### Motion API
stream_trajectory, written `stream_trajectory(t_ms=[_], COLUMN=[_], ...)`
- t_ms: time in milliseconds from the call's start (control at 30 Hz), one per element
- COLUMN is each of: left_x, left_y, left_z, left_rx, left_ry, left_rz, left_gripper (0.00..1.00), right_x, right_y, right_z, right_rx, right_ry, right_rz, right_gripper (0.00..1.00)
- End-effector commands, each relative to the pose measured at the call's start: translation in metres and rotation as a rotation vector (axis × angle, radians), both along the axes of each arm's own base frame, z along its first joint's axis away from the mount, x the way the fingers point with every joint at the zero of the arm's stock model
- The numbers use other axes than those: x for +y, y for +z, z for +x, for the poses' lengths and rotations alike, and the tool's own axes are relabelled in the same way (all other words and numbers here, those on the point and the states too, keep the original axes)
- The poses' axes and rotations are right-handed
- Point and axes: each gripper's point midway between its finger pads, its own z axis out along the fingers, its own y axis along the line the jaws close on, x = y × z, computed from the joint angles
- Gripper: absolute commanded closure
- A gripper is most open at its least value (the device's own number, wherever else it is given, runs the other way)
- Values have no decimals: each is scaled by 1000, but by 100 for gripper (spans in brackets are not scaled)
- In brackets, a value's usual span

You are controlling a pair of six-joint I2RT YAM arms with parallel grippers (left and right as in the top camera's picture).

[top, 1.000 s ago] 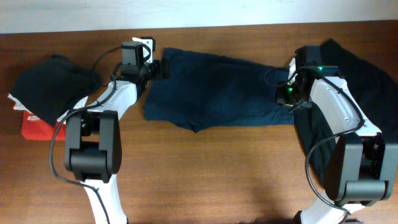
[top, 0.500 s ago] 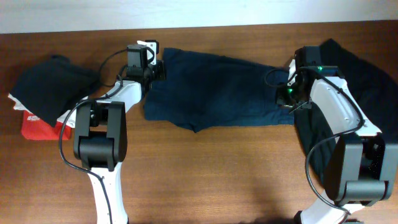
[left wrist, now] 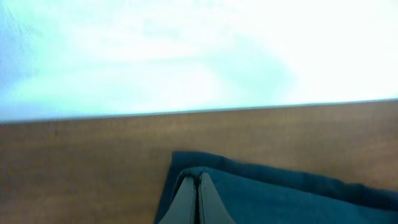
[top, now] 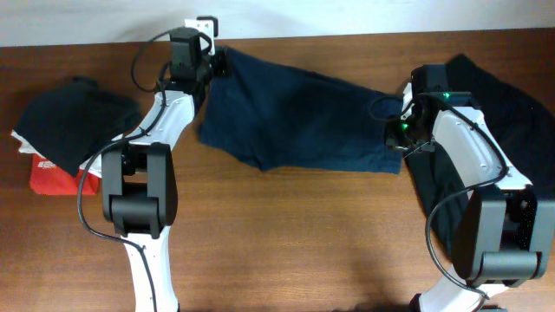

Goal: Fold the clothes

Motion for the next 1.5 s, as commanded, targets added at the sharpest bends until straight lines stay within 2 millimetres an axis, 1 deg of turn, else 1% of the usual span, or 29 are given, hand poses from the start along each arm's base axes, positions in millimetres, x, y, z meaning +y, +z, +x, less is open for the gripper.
stream_trajectory(t_ms=[0,33,67,100,133,167,267,300,367,400,433,500,533,567,600,633,667,767,800,900,933,1067,1133,1200,1267,1300,1400,1467], left_x=[4,3,3,3,4,6,23,27,23,19,18,12,7,-4,-10,-22,-28,-52,-66,-89,-94,-105,-112,-117,-118,-118,-119,-119], left_y=[-5,-13,-21,-30,-36,-44,-62,-69,-76,-76,-70,-48,-37,-18,-11,-5,-5,-8,-8,-8,-10,-16,-17,-19,-19,-19,-19,-20], left_z=[3,3,2,1,-1,-4,-16,-26,-52,-64,-75,-87,-89,-92,-94,-98,-100,-109,-114,-122,-125,-132,-138,-142,-143,-143,-145,-145], left_rx=[2,16,32,53,73,104,203,261,388,438,472,460,437,390,377,368,369,379,378,374,378,386,395,403,403,403,408,413], left_ry=[33,32,30,30,31,33,56,48,-12,-34,-49,-106,-134,-183,-190,-201,-210,-256,-282,-324,-318,-301,-318,-328,-331,-331,-335,-334], left_rz=[8,10,11,14,17,22,33,25,-23,-39,-39,11,34,76,84,104,108,119,123,140,167,234,239,243,245,244,245,247], left_gripper=[94,76,37,23,13,1,1,1,1,1,1,1,1,1,1,1,1,1,1,1,1,1,1,1,1,1,1,1], right_x=[0,0,0,0,0,0,0,0,-1,-1,1,0,-1,-3,-6,-13,-17,-32,-36,-37,-28,-16,-15,-16,-18,-19,-25,-29], right_y=[-5,-5,-5,-5,-5,-5,-6,-6,-9,-13,-17,-33,-39,-49,-53,-57,-57,-57,-56,-60,-62,-78,-94,-105,-115,-118,-116,-116], right_z=[-3,-3,-3,-3,-4,-4,-7,-8,-13,-18,-22,-32,-33,-29,-26,-19,-16,-4,-2,-1,0,-3,-7,-7,-1,7,29,36], right_rx=[16,16,16,17,18,20,31,37,62,87,110,175,190,197,192,169,155,95,82,79,77,115,153,164,147,119,26,-6], right_ry=[2,2,2,2,2,2,1,0,-16,-16,-14,-21,-27,-46,-59,-82,-91,-93,-85,-80,-51,-47,-52,-54,-55,-52,-40,-41], right_rz=[-9,-8,-8,-8,-8,-8,-8,-8,-10,-9,-1,14,31,71,87,110,120,147,152,166,210,289,297,295,290,286,261,242], right_gripper=[76,76,76,76,76,76,76,76,75,75,75,75,75,75,75,75,71,56,47,46,46,46,46,46,46,46,46,46])
